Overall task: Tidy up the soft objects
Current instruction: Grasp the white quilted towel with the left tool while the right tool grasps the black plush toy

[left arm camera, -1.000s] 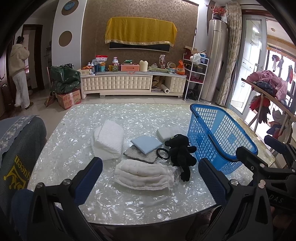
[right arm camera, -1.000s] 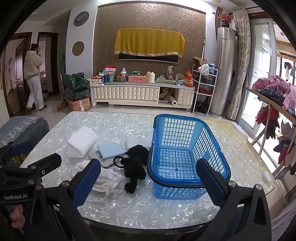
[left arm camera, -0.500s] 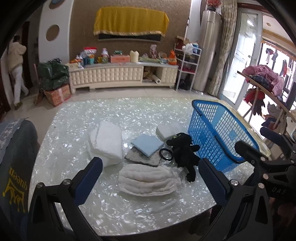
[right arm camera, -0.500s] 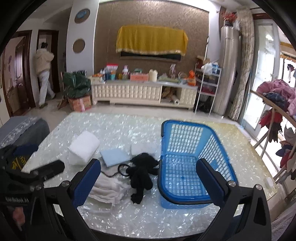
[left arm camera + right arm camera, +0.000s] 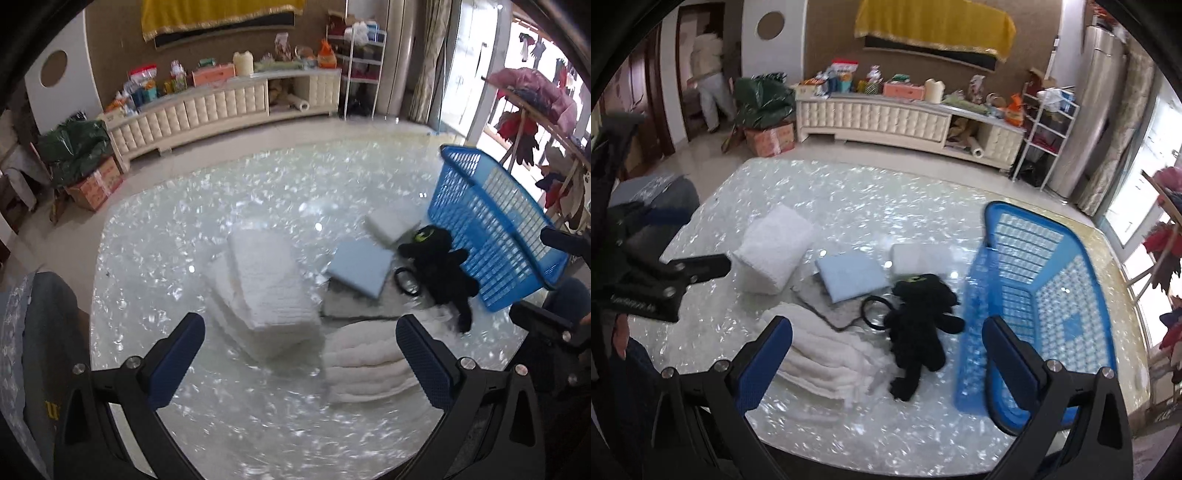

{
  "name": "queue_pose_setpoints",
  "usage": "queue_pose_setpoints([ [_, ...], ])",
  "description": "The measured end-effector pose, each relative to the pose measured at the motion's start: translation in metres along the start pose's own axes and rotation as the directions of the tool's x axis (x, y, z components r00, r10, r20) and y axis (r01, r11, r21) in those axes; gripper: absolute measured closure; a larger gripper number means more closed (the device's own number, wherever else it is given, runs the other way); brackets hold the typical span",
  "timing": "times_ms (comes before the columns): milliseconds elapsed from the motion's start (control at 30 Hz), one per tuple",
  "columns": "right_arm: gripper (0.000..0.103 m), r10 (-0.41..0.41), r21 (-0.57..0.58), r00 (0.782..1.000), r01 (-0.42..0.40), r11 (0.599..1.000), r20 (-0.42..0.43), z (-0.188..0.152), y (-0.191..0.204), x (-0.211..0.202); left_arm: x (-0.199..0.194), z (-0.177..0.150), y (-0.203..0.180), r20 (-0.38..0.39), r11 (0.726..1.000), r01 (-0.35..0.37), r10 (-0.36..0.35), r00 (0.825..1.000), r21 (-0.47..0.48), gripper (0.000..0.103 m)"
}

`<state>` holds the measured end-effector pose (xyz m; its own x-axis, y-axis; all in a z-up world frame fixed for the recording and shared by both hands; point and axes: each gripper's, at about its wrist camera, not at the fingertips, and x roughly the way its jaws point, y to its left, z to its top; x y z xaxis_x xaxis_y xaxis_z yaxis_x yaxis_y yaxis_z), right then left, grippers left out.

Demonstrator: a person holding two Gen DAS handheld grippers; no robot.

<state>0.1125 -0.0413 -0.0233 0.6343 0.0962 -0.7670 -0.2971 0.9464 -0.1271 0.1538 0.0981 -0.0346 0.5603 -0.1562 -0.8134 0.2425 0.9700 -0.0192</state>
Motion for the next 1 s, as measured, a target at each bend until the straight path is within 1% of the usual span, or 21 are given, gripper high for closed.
queue_pose_setpoints([
  [33, 0.0, 0.011, -0.006, 1.0, -0.011, 1.0, -0.018, 0.002, 0.003, 0.007, 0.005, 0.001, 0.005, -0.016, 1.0, 0.01, -0.01, 1.0, -0.004, 0.0],
  [100, 0.0, 0.014, -0.012, 0.999, -0.014, 1.0, -0.049, 0.005, 0.006, 0.018, 0.019, 0.005, 0.016, -0.074, 0.999, 0.047, -0.048, 0.996, -0.017, 0.0],
  [200, 0.0, 0.02, -0.015, 0.995, -0.022, 1.0, -0.096, 0.009, 0.009, 0.036, 0.032, 0.006, 0.021, -0.091, 0.999, 0.044, -0.042, 0.995, 0.018, 0.0],
  [267, 0.0, 0.024, -0.016, 0.992, -0.026, 1.0, -0.122, 0.012, 0.01, 0.044, 0.041, 0.008, 0.025, -0.117, 0.998, 0.058, -0.054, 0.992, 0.029, 0.0],
  [367, 0.0, 0.037, -0.006, 0.985, -0.038, 0.999, -0.167, 0.013, 0.009, 0.059, 0.056, 0.011, 0.032, -0.166, 0.997, 0.078, -0.075, 0.983, 0.009, 0.0],
  [433, 0.0, 0.041, -0.003, 0.982, -0.042, 0.999, -0.185, 0.014, 0.01, 0.064, 0.062, 0.011, 0.034, -0.183, 0.996, 0.094, -0.093, 0.979, -0.004, 0.0],
  [533, 0.0, 0.029, 0.002, 0.976, -0.029, 1.0, -0.214, 0.016, 0.009, 0.076, 0.073, 0.015, 0.039, -0.208, 0.992, 0.121, -0.124, 0.97, -0.027, 0.0],
  [633, 0.0, 0.001, 0.026, 0.97, 0.005, 1.0, -0.245, 0.017, 0.003, 0.087, 0.085, 0.021, 0.042, -0.228, 0.991, 0.125, -0.133, 0.964, -0.05, 0.0],
  [667, 0.0, -0.008, 0.032, 0.969, 0.016, 0.999, -0.248, 0.018, 0.005, 0.093, 0.09, 0.022, 0.043, -0.235, 0.991, 0.124, -0.133, 0.963, -0.056, 0.0],
  [700, 0.0, -0.042, 0.027, 0.968, 0.05, 0.998, -0.247, 0.019, 0.003, 0.095, 0.093, 0.024, 0.045, -0.241, 0.991, 0.122, -0.133, 0.961, -0.061, 0.0],
  [800, 0.0, -0.068, 0.022, 0.969, 0.075, 0.997, -0.238, 0.02, 0.002, 0.096, 0.108, 0.025, 0.05, -0.262, 0.988, 0.133, -0.148, 0.954, -0.074, 0.0],
  [900, 0.0, -0.098, 0.003, 0.966, 0.102, 0.995, -0.238, 0.022, 0.004, 0.103, 0.124, 0.023, 0.055, -0.283, 0.989, 0.124, -0.142, 0.949, -0.081, 0.0],
  [1000, 0.0, -0.051, 0.003, 0.974, 0.052, 0.999, -0.223, 0.023, 0.011, 0.101, 0.131, 0.019, 0.06, -0.288, 0.986, 0.132, -0.156, 0.945, -0.101, 0.0],
])
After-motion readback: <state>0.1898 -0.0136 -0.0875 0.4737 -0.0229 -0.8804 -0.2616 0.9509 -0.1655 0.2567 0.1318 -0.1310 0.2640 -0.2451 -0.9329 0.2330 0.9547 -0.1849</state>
